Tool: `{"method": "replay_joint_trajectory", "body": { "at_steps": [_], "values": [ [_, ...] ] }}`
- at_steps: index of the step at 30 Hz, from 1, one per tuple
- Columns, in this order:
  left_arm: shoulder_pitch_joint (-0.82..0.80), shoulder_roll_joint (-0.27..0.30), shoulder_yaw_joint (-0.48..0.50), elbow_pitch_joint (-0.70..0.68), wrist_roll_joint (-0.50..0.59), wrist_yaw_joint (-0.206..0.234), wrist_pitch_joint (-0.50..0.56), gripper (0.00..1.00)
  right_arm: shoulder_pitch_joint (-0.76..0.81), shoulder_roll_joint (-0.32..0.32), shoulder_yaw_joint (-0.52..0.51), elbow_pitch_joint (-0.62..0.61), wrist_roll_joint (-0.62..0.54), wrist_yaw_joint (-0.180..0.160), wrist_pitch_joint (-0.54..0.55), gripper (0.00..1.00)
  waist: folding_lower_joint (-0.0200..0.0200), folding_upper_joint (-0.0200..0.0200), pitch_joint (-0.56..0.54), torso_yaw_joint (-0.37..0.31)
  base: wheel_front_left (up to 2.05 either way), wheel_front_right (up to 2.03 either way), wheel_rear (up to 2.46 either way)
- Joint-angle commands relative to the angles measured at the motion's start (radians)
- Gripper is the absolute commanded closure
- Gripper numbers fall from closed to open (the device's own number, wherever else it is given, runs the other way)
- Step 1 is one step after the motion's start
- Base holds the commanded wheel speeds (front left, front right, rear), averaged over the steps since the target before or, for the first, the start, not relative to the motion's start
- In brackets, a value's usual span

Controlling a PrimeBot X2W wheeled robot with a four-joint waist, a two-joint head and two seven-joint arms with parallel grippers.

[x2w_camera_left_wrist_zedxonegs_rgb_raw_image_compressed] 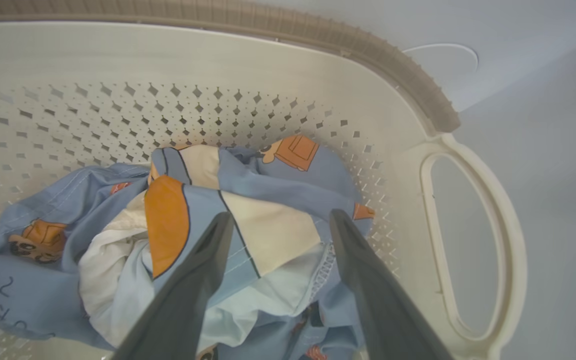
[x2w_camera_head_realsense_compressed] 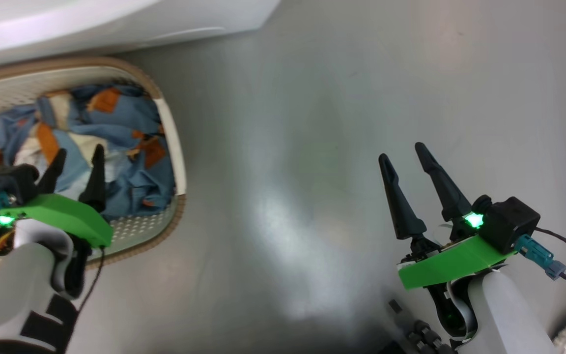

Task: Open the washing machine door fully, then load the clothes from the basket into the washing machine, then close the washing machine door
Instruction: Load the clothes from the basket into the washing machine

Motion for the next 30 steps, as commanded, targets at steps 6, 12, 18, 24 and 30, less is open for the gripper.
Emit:
{"method": "replay_joint_trajectory", "body": {
  "at_steps": [6,12,18,24,30],
  "values": [
    [-0.065,0.099,-0.056,0.082,-0.035,-0.002,0.015,0.0,0.026,0.004,0.046,-0.026,0.044,0.002,-0.012,0.0,-0.0001,0.0,0.101,-0.1,0.0,0.0,0.0],
    [-0.13,0.142,-0.093,0.184,-0.042,0.0,0.079,0.0,0.029,0.004,0.07,-0.028,0.082,0.002,-0.012,0.0,-0.0001,0.0,0.14,-0.148,0.0,0.0,0.0],
    [-0.203,0.161,-0.124,0.264,0.002,0.051,0.124,0.0,0.03,0.004,0.096,-0.024,0.115,0.002,-0.012,0.0,-0.0001,0.0,0.157,-0.185,0.0,0.0,0.0],
    [-0.272,0.172,-0.172,0.34,0.052,0.103,0.215,0.0,0.032,0.004,0.126,-0.014,0.143,0.002,-0.012,0.0,-0.0001,0.0,0.166,-0.213,0.0,0.0,0.0],
    [-0.304,0.164,-0.205,0.381,0.077,0.105,0.226,1.0,0.032,0.004,0.12,-0.006,0.148,0.002,-0.012,0.0,-0.0001,0.0,0.145,-0.216,0.0,0.0,0.0]
  ]
}}
